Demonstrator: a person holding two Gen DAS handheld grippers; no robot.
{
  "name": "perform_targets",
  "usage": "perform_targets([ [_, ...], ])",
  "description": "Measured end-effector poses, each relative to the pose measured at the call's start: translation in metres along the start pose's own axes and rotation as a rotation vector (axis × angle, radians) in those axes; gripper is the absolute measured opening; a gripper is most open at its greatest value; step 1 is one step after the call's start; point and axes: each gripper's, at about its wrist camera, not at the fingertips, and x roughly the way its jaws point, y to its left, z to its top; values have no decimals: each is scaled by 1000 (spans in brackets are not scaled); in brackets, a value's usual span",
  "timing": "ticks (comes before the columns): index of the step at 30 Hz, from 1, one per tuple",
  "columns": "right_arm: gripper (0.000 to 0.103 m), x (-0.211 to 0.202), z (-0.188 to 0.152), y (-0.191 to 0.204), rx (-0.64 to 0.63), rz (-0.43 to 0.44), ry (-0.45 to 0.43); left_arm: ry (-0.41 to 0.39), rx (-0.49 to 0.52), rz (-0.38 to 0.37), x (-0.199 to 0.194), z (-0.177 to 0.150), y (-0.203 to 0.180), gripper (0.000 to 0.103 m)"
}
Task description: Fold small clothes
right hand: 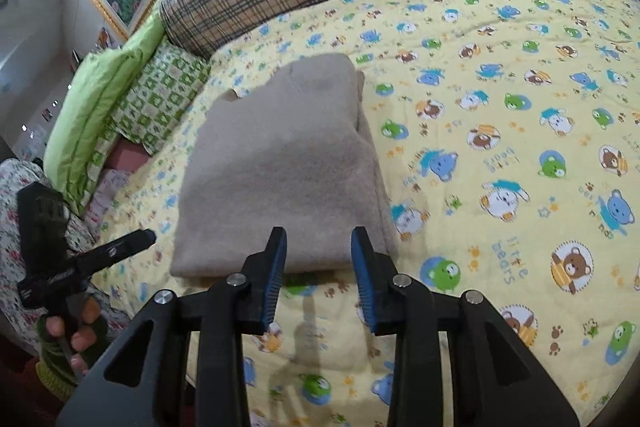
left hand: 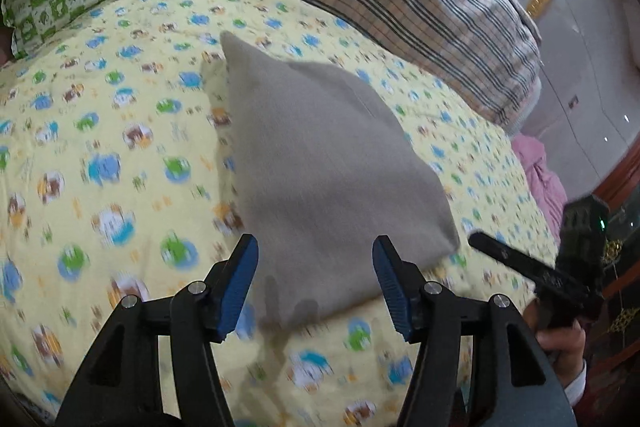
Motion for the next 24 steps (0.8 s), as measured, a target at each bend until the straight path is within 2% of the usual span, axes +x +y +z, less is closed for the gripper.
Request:
perform_targets([
  [6, 37, 17, 29, 15, -39, 22, 5, 1, -75, -41, 29, 55, 34, 60],
  [7, 38, 23, 41, 15, -43, 21, -5, 8, -99, -55, 36, 65, 41, 60],
  [9, 47, 36, 64, 9, -35, 24, -21, 18, -136, -84, 48, 78, 51, 60],
  [12, 47, 64, 102, -6, 15, 22, -5, 23, -183, -104, 66, 99, 70, 60],
  [16, 48, 99, 134, -11, 2, 13, 37, 54, -243, -123, 96, 125, 94, 60],
  [20, 48, 126, 148, -16, 15, -6, 55, 50, -279, -147, 114, 141, 110, 60],
  [24, 49, 153, 157, -21, 24, 15, 95, 47, -321, -180, 135, 152, 120, 60],
])
